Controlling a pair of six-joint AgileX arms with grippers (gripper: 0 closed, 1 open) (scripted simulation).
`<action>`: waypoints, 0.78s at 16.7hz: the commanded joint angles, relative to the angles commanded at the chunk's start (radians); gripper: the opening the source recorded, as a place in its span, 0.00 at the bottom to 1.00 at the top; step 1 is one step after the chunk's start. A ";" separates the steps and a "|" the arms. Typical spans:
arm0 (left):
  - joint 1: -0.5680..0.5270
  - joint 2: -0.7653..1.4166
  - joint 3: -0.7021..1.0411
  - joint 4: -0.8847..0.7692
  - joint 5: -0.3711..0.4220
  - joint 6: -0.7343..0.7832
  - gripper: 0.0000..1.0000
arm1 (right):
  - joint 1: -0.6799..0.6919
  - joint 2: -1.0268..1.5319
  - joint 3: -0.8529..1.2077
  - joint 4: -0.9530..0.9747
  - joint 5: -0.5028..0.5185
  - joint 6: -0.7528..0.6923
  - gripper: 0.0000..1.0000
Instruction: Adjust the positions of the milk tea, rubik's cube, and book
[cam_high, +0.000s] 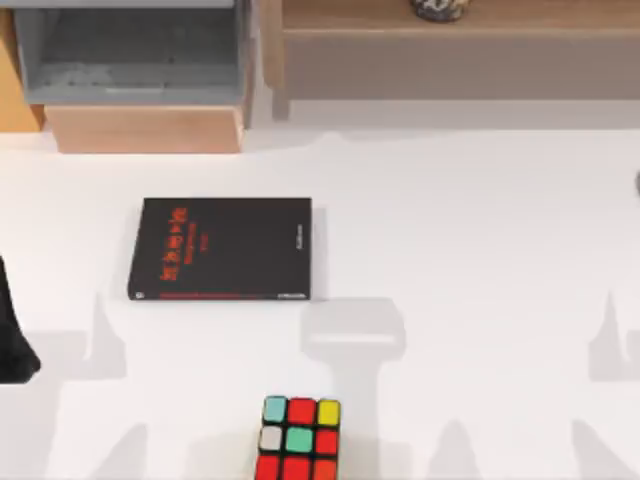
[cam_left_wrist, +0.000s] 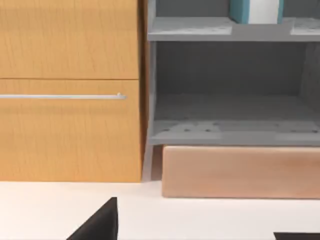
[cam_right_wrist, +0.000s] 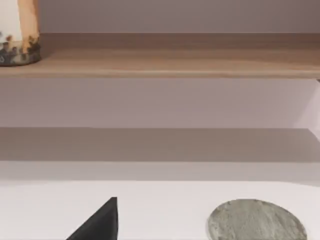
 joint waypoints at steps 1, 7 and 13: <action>0.000 0.000 0.000 0.000 0.000 0.000 1.00 | 0.000 0.000 0.000 0.000 0.000 0.000 1.00; 0.000 0.000 0.000 0.000 0.000 0.000 1.00 | 0.049 0.157 0.116 0.073 0.054 0.000 1.00; 0.000 0.000 0.000 0.000 0.000 0.000 1.00 | 0.186 0.656 0.433 0.274 0.203 0.000 1.00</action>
